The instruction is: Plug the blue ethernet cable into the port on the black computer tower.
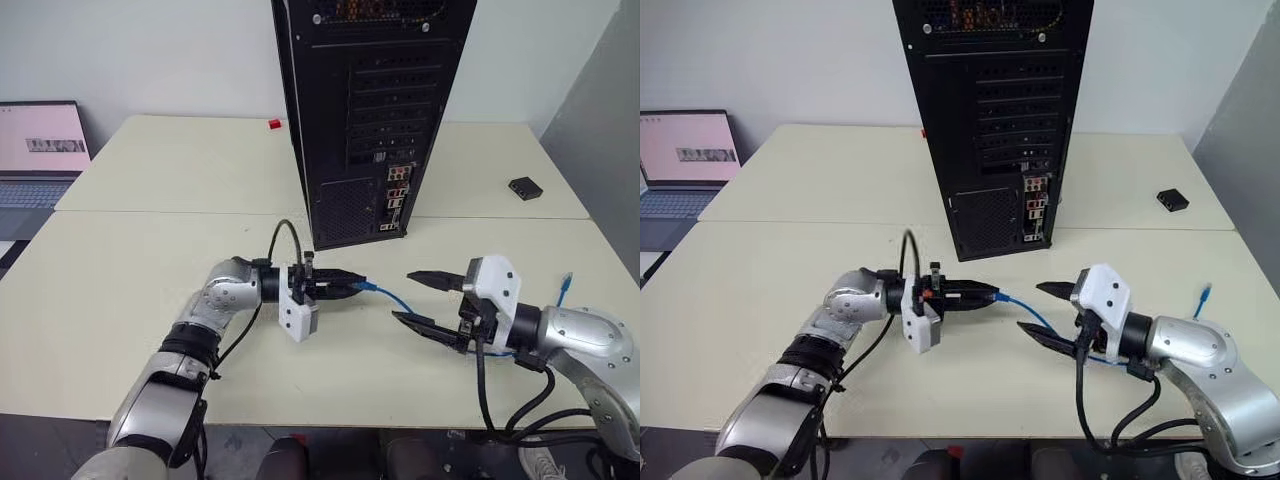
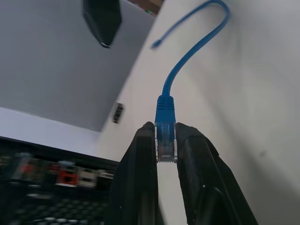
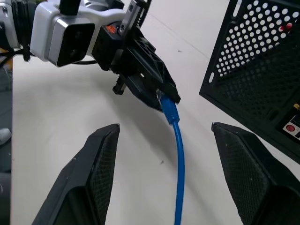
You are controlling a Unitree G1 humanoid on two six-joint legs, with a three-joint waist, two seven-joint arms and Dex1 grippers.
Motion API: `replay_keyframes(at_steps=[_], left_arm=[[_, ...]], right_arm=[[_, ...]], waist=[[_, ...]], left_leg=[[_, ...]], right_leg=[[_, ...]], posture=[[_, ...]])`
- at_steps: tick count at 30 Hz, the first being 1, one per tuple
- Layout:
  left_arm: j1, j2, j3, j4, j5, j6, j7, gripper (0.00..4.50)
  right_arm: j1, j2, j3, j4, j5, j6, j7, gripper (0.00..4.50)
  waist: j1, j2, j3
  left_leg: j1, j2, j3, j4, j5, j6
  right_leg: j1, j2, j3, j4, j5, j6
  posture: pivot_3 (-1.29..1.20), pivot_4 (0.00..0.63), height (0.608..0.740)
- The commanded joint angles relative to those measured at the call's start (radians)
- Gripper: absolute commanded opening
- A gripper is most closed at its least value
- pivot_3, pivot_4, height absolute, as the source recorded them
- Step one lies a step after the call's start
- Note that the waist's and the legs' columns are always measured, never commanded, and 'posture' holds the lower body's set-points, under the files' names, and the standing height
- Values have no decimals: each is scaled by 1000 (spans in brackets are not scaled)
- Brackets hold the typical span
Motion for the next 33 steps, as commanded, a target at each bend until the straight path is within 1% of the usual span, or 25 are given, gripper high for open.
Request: replay_keyframes(at_steps=[1, 5, 8, 14, 19, 26, 29, 31, 33], left_arm=[[-37, 11, 45, 51, 111, -87, 147, 291], [-51, 25, 47, 73, 207, -116, 255, 291], [-58, 37, 40, 77, 266, -120, 326, 291], [-63, 62, 17, 65, 346, -117, 441, 291], [-70, 81, -7, 54, 389, -108, 517, 291], [-75, 102, -35, 37, 430, -87, 599, 291], [-76, 109, -50, 30, 441, -78, 627, 291], [-77, 113, -55, 25, 445, -72, 640, 291], [-77, 116, -63, 21, 447, -68, 651, 291]], right_arm=[[-27, 1, -17, -1, 60, 13, -28, 3312], [-93, 62, 58, 83, 66, -11, -53, 3312], [-124, 87, 89, 125, 58, -24, -55, 3312], [-223, 127, 184, 306, 31, -67, -9, 3312], [-309, 141, 211, 425, 46, -75, 39, 3312], [-340, 148, 219, 475, 46, -76, 64, 3312], [-343, 156, 219, 483, 45, -77, 63, 2816], [-345, 157, 223, 486, 42, -77, 64, 2352], [-348, 163, 221, 489, 44, -74, 60, 2007]], waist=[[0, 0, 0], [-2, 0, 0], [-2, 0, 0], [-2, 0, 0], [-2, 0, 0], [-2, 0, 0], [-2, 0, 0], [-2, 0, 0], [-2, 0, 0]], left_leg=[[0, 0, 0, 0, 0, 0], [0, 0, 0, 0, 0, 0], [1, 0, 0, 0, 0, 0], [1, 0, 0, 0, 0, 0], [1, 0, 0, 0, 0, 0], [0, 0, -1, 0, 0, 0], [0, 0, 0, 0, 0, 0], [0, 0, -1, 0, 0, 0], [0, 0, -1, 0, 0, 0]], right_leg=[[0, 0, 0, 0, 0, 0], [0, 0, 0, 0, 0, 1], [0, 0, 0, 1, 0, 1], [0, -1, -1, 1, 0, 1], [0, -1, -1, 1, 0, 1], [0, -1, -2, 2, 0, 1], [-1, -1, -2, 2, 0, 1], [-1, -1, -2, 2, 0, 1], [-1, -1, -2, 2, 0, 1]], posture=[[0, 150, 740], [0, 150, 740], [0, 150, 740], [0, 150, 740], [0, 150, 740], [0, 150, 740], [0, 150, 740], [0, 150, 740], [0, 150, 740]])
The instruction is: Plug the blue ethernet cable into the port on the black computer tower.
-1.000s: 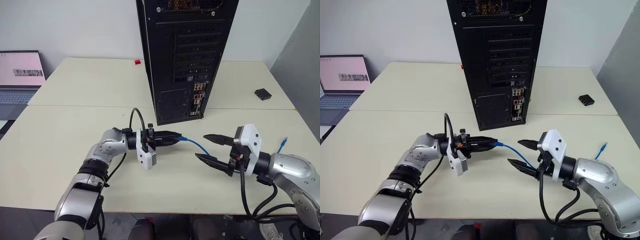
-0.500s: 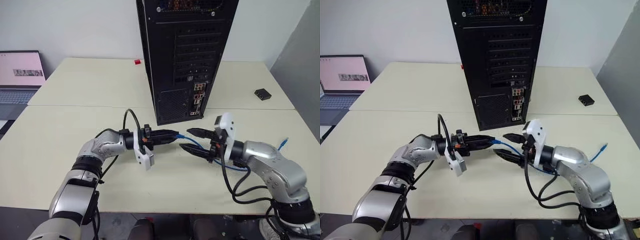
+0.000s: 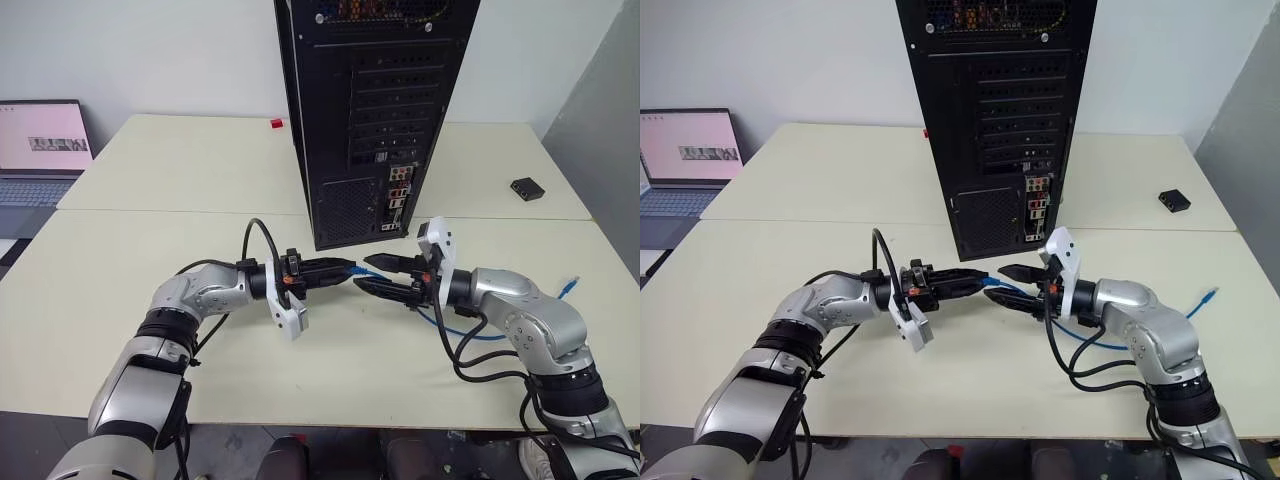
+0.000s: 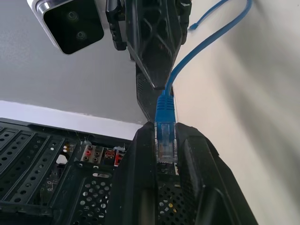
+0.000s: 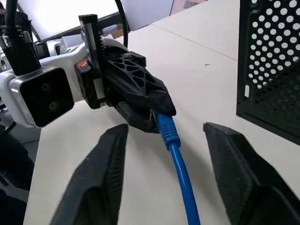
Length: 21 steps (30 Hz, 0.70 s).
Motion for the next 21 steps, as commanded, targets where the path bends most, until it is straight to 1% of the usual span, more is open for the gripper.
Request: replay_keyframes(at_steps=[1, 3, 4, 5, 9, 10, 17, 19, 21], left_arm=[[-23, 15, -15, -44, 1, 7, 40, 291], [-23, 20, -24, -51, 4, 12, 52, 291], [-24, 21, -28, -55, 3, 15, 56, 291], [-24, 22, -31, -57, 2, 18, 60, 291], [-25, 23, -36, -71, 3, 36, 80, 291], [-25, 25, -37, -75, 4, 39, 86, 291], [-27, 34, -55, -87, 8, 55, 106, 291], [-29, 37, -78, -74, -11, 53, 88, 291], [-28, 40, -92, -58, -55, 44, 74, 993]], right_arm=[[-26, 11, -1, -14, 10, -15, 5, 1820], [-28, 10, 3, -12, 6, -17, 8, 1360], [-28, 9, 5, -13, 4, -17, 10, 1203], [-28, 9, 6, -12, 5, -16, 11, 916], [-24, 2, 11, -14, 5, -12, 17, 114], [-22, 1, 12, -16, 6, -9, 18, 14], [-18, -5, 8, -16, 14, -2, 22, 5], [-18, -5, 8, -14, 13, -5, 22, 5], [-19, -4, 8, -12, 12, -8, 23, 4]], waist=[[0, 0, 0], [0, 0, 0], [0, 0, 0], [0, 0, 0], [0, 0, 0], [0, 0, 0], [0, 0, 0], [0, 0, 0], [0, 0, 0]], left_leg=[[0, 0, 0, 0, 0, 0], [0, 0, 0, 0, 0, 0], [0, 0, 0, 0, 0, 0], [0, 0, 0, 0, 0, 0], [0, 0, 0, 0, 0, 0], [0, 0, 0, 0, 0, 0], [0, 0, 0, 0, 0, 0], [0, 0, 0, 0, 0, 0], [0, 0, 0, 0, 0, 0]], right_leg=[[0, 0, 0, 0, 0, 0], [0, 0, 0, 0, 0, 0], [0, 0, 0, 0, 0, 0], [0, 0, 0, 0, 0, 0], [0, 0, 0, 0, 0, 0], [0, 0, 0, 0, 0, 0], [0, 0, 0, 0, 0, 0], [0, 0, 0, 0, 0, 0], [0, 0, 0, 0, 0, 0]], posture=[[0, 150, 740], [0, 150, 740], [0, 150, 740], [0, 150, 740], [0, 150, 740], [0, 150, 740], [0, 150, 740], [0, 150, 740], [0, 150, 740]])
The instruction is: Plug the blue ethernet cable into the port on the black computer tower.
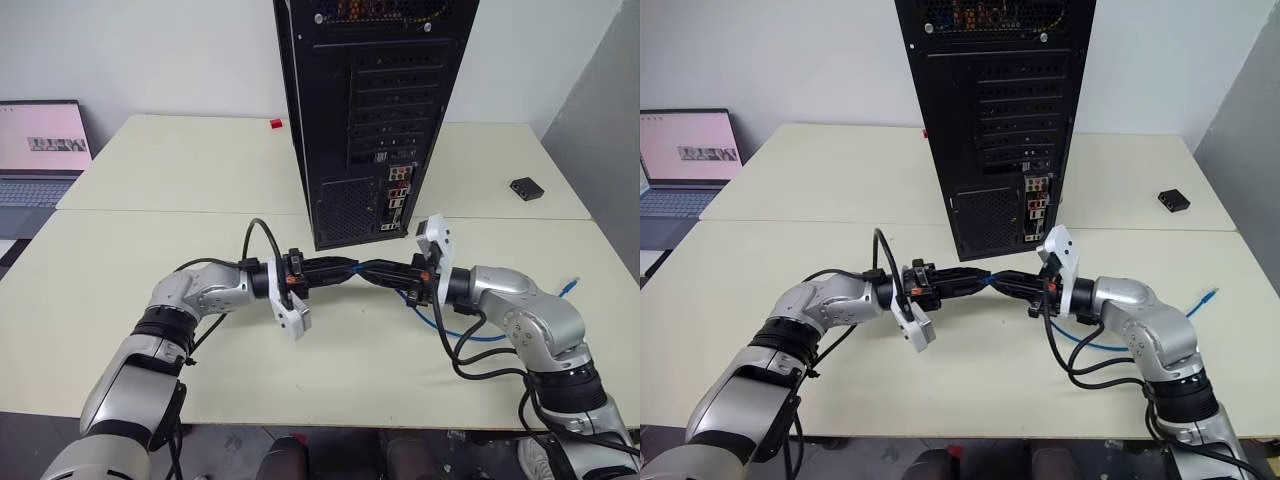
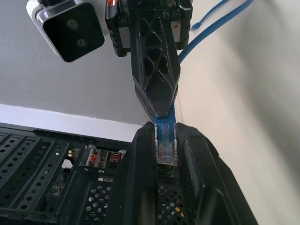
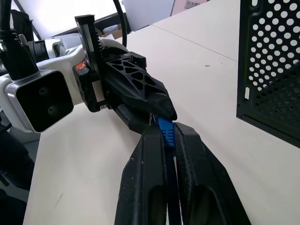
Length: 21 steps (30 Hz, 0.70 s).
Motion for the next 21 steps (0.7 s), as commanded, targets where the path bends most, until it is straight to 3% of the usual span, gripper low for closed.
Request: replay_keyframes(at_steps=[1, 9, 13, 17, 21], left_arm=[[-25, 15, -26, 0, -84, -8, -11, 1150], [-12, 33, -85, 13, -211, 28, -103, 2842], [43, 68, -112, -25, -455, 121, -226, 2863], [174, 115, -124, -245, -888, 469, -516, 2863], [275, 176, -82, -501, -1126, 870, -675, 2863]], right_arm=[[-9, 0, 2, -20, 12, -11, 18, 3], [0, -12, -11, -22, 10, -16, 24, 2], [24, -19, -45, -51, 9, -18, -12, 2], [75, -15, -86, -108, 6, -25, -74, 1], [108, 0, -96, -164, -27, -42, -155, 1]], waist=[[0, 0, 0], [0, 0, 0], [-1, 0, 0], [-2, 0, 0], [-3, 1, 0]], left_leg=[[0, 0, 0, 0, 0, 0], [0, 0, 0, 0, 0, 0], [0, 0, 0, 0, 0, 0], [0, 1, 0, -1, 0, 0], [-1, 1, -1, 0, 0, 0]], right_leg=[[0, 0, 0, 0, 0, 0], [0, 0, 0, 0, 0, 0], [0, 0, 0, 0, 0, 0], [-1, 0, 0, 0, 0, 0], [-1, 1, -1, 2, 0, -1]], posture=[[0, 150, 740], [0, 150, 740], [0, 150, 740], [0, 150, 740], [0, 150, 740]])
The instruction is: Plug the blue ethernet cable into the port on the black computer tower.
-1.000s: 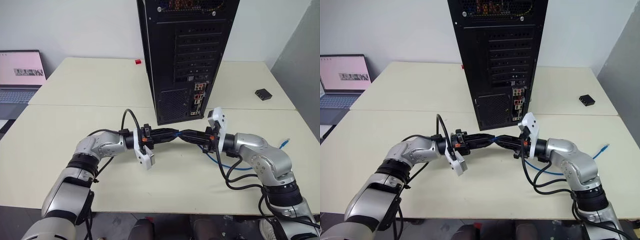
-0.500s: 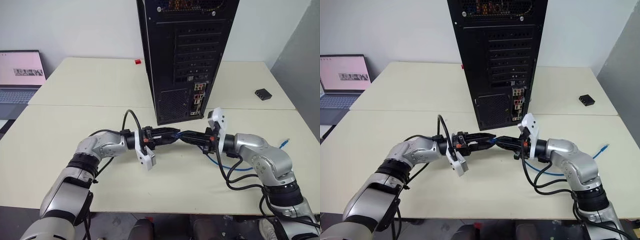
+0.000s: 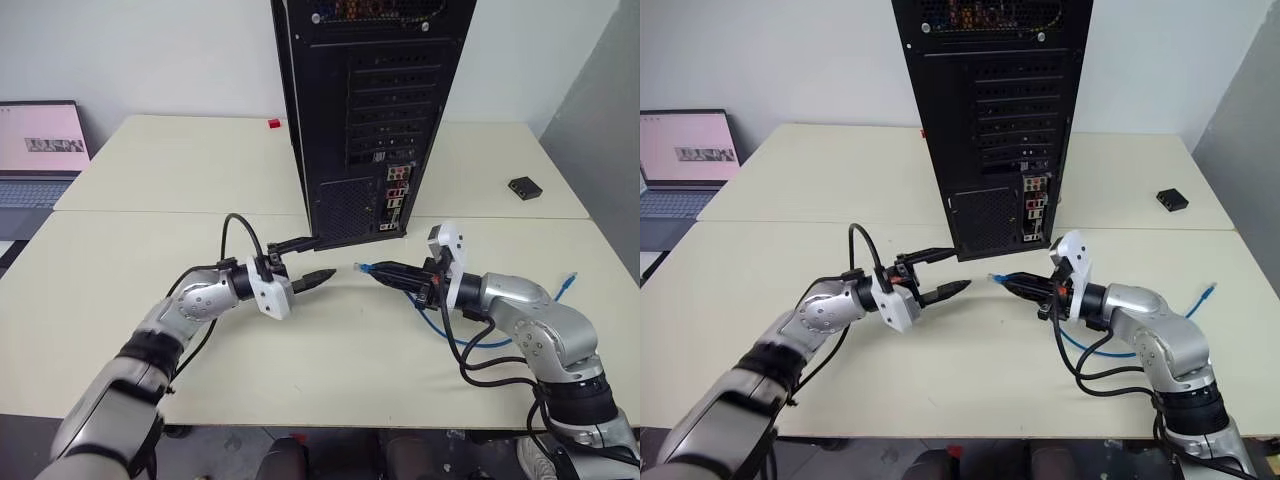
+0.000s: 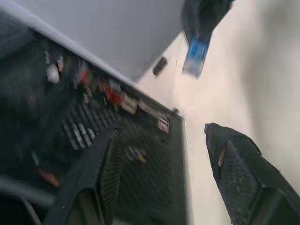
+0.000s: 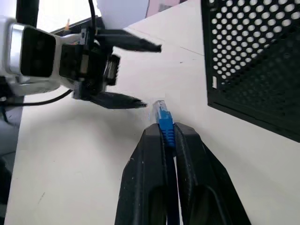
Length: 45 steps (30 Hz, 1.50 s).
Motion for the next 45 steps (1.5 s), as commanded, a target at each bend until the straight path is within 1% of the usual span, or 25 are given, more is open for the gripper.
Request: replay_keyframes(at_steps=[1, 2, 4, 6, 8, 11, 18, 21, 25, 34, 45], left_arm=[[54, 65, 53, -265, -243, 398, -116, 2863], [66, 82, 68, -330, -310, 522, -124, 2863], [79, 103, 102, -427, -399, 717, -118, 2863], [83, 109, 138, -495, -467, 876, -89, 2863], [87, 105, 171, -549, -505, 994, -65, 2863], [91, 84, 205, -604, -509, 1091, -37, 2863], [99, 38, 226, -663, -439, 1162, -26, 2863], [97, 19, 236, -665, -409, 1170, -27, 2863], [85, -23, 251, -663, -373, 1185, -3, 2863], [87, -62, 246, -697, -295, 1177, -15, 2863], [110, -82, 268, -685, -244, 1167, -32, 2863]], right_arm=[[10, 19, -25, -86, -44, -45, -92, 1], [1, 37, -16, -94, -77, -60, -139, 1], [-19, 79, -3, -107, -126, -74, -226, 1], [-37, 126, 14, -115, -187, -86, -320, 0], [-51, 170, 43, -122, -259, -92, -409, 0], [-62, 243, 88, -126, -340, -78, -524, 0], [-53, 355, 155, -116, -493, -74, -703, 0], [-50, 371, 168, -110, -539, -82, -733, 0], [-59, 438, 118, -85, -562, -70, -813, 0], [-111, 473, 56, 7, -560, -95, -826, 0], [-154, 504, 61, 68, -551, -124, -799, 0]], waist=[[-1, 0, 0], [-2, 0, 0], [-6, 0, 0], [-7, 0, 0], [-13, 1, 1], [-14, 1, 1], [-13, 1, 1], [-14, 1, 1], [-14, 1, 1], [-14, 1, 1], [-18, 1, 1]], left_leg=[[0, 0, 0, 0, 0, 0], [0, 0, 0, 0, 0, 0], [1, 0, 0, 0, 0, 0], [1, 0, -1, 0, 0, 0], [1, 0, -1, 0, 0, 0], [1, 0, -1, 0, 0, 0], [0, 0, 0, -1, 0, -1], [0, 0, 0, -1, 0, -1], [0, 0, 0, -1, 0, -1], [0, 0, 1, -1, 0, -1], [0, 0, 2, -2, 0, 0]], right_leg=[[0, 0, 0, 0, 0, 0], [0, 1, 0, 0, 0, 0], [0, 1, 0, 1, 0, 0], [0, 1, 0, 1, 0, 0], [0, 2, 0, 2, -1, 0], [0, 2, 0, 1, -1, -1], [-1, 1, 1, 1, -1, -1], [-2, 1, 1, 2, -1, -2], [-2, 1, 1, 1, -1, -2], [-2, 1, 2, 1, -1, -2], [-3, 1, 3, 1, -1, -2]], posture=[[0, 150, 740], [0, 150, 740], [0, 150, 740], [0, 150, 740], [0, 150, 740], [0, 150, 740], [0, 150, 740], [0, 150, 740], [0, 150, 740], [0, 150, 740], [0, 150, 740]])
